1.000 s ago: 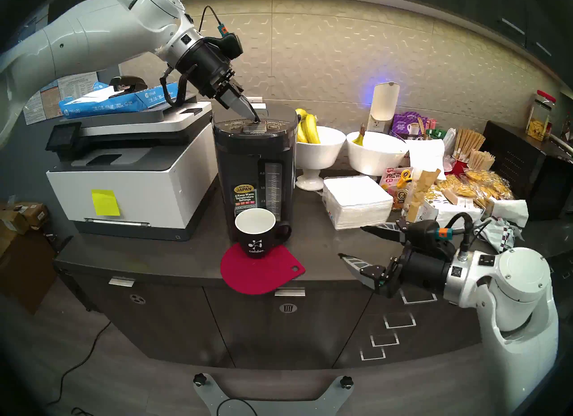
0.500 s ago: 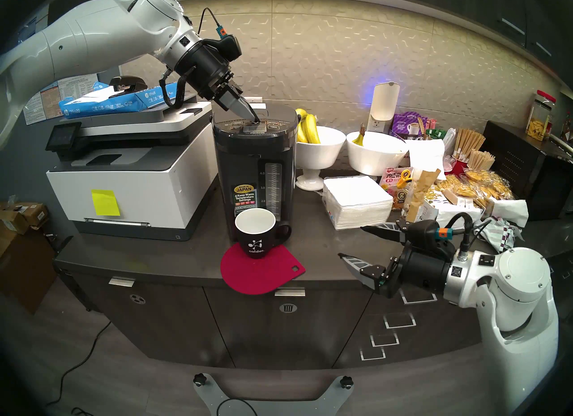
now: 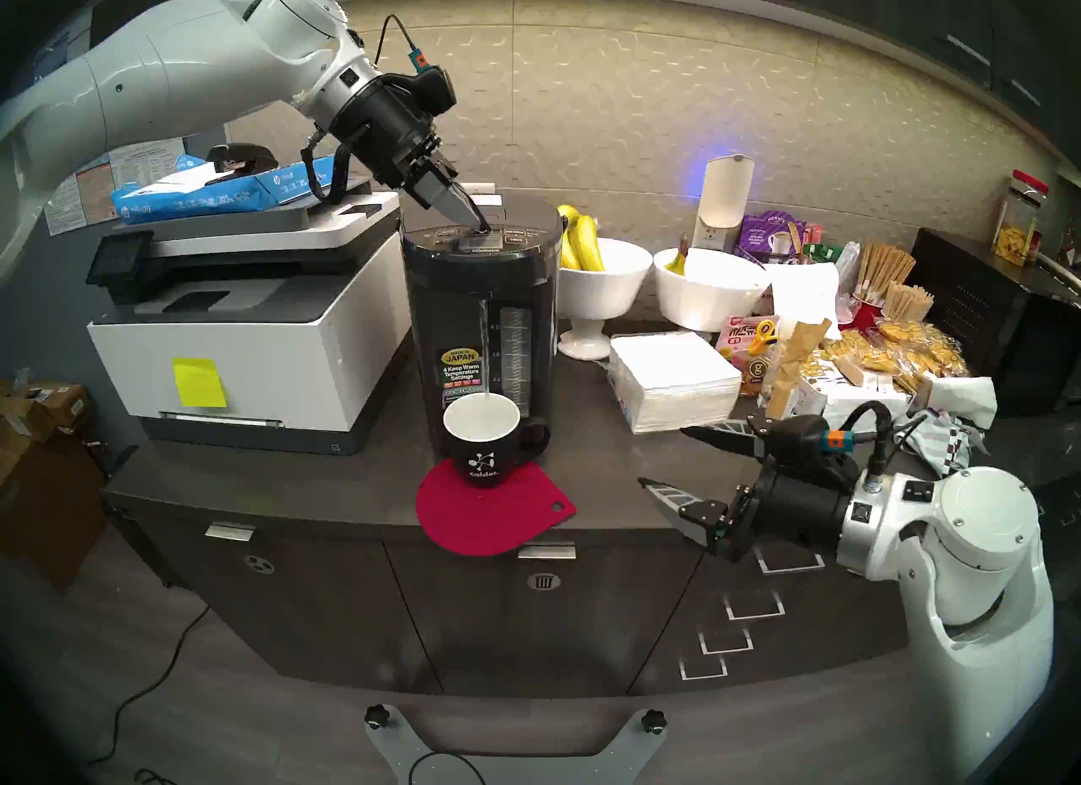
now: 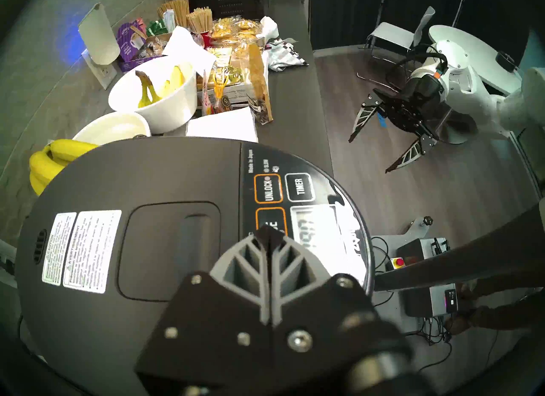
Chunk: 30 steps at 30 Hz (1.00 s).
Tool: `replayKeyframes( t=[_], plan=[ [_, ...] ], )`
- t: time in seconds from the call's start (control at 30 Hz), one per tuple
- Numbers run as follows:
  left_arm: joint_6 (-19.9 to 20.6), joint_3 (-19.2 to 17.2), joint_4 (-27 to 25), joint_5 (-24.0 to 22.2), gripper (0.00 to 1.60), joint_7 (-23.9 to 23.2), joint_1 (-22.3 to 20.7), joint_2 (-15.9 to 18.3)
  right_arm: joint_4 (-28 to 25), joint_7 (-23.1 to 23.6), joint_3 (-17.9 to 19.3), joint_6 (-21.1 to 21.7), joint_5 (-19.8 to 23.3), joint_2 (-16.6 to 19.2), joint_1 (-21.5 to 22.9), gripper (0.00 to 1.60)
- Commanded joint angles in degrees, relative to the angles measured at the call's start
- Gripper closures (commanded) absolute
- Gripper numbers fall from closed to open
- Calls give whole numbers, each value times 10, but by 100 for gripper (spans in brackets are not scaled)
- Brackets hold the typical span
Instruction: Press the water dispenser button and fill the cup
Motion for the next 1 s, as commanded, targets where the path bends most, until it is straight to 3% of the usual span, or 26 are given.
replayKeyframes(
  t=[0.0, 0.97],
  plan=[
    [-1, 11, 1, 5, 160, -5, 14, -6, -7, 0, 0, 0, 0, 0, 1, 0],
    [2, 14, -32, 3, 160, 0, 13, 1, -7, 0, 0, 0, 0, 0, 1, 0]
  ],
)
